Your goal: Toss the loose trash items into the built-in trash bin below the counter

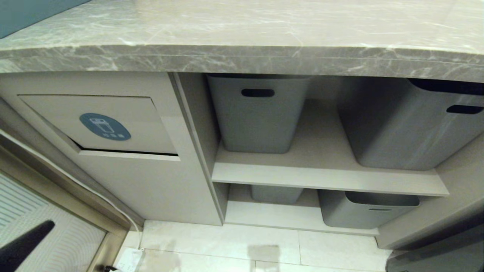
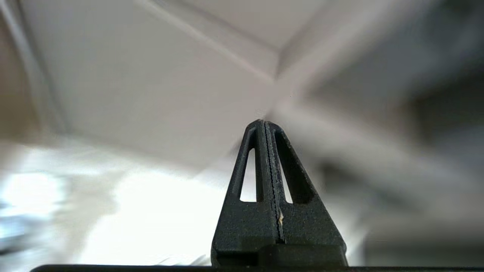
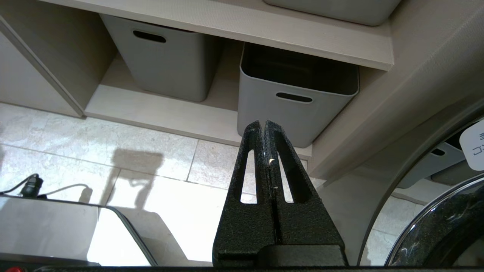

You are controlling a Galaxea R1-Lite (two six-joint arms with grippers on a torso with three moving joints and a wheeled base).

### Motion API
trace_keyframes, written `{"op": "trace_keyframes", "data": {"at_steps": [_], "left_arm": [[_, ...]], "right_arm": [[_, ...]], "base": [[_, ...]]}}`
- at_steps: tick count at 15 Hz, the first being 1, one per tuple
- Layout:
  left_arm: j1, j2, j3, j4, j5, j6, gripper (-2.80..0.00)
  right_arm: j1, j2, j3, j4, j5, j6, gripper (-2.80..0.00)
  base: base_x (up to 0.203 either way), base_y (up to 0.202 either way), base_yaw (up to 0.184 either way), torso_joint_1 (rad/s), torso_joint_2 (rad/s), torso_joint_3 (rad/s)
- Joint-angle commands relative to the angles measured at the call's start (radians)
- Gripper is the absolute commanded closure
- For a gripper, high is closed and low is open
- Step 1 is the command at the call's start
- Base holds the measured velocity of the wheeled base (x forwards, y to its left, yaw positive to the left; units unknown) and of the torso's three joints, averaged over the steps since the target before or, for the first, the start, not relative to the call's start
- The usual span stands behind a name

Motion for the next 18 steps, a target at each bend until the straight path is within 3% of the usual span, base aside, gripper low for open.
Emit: {"op": "trace_keyframes", "data": {"at_steps": [1,3,4,6,7,9,13,18], "left_arm": [[-0.002,-0.203,0.035,0.207,-0.008,0.189,0.0],[-0.001,-0.342,0.11,0.31,0.008,0.27,0.0],[0.009,-0.368,0.146,0.364,0.051,0.309,0.0],[0.099,-0.388,0.157,0.417,0.065,0.346,0.0],[0.109,-0.393,0.155,0.446,0.068,0.365,0.0],[0.099,-0.426,0.16,0.436,0.055,0.396,0.0],[0.072,-0.647,0.171,0.408,0.023,0.448,0.0],[0.065,-0.639,0.184,0.375,0.014,0.486,0.0]], "right_arm": [[0.001,0.001,0.0,0.001,0.0,0.0,0.0],[0.001,0.001,0.0,0.001,0.001,-0.005,0.0],[0.001,0.001,0.002,0.001,0.0,-0.013,0.0],[0.001,0.001,0.0,0.001,0.002,-0.019,0.0],[0.0,0.001,0.002,0.001,0.002,-0.02,0.0],[-0.001,0.001,0.002,0.001,0.002,-0.017,0.0],[0.001,0.001,0.002,0.001,0.002,-0.019,0.0],[0.001,0.001,0.002,0.001,0.003,-0.014,0.0]], "base": [[0.0,0.0,0.0,0.0,0.0,0.0],[0.0,0.0,0.0,0.0,0.0,0.0],[0.0,0.0,0.0,0.0,0.0,0.0],[0.0,0.0,0.0,0.0,0.0,0.0],[0.0,0.0,0.0,0.0,0.0,0.0],[0.0,0.0,0.0,0.0,0.0,0.0],[0.0,0.0,0.0,0.0,0.0,0.0],[0.0,0.0,0.0,0.0,0.0,0.0]]}}
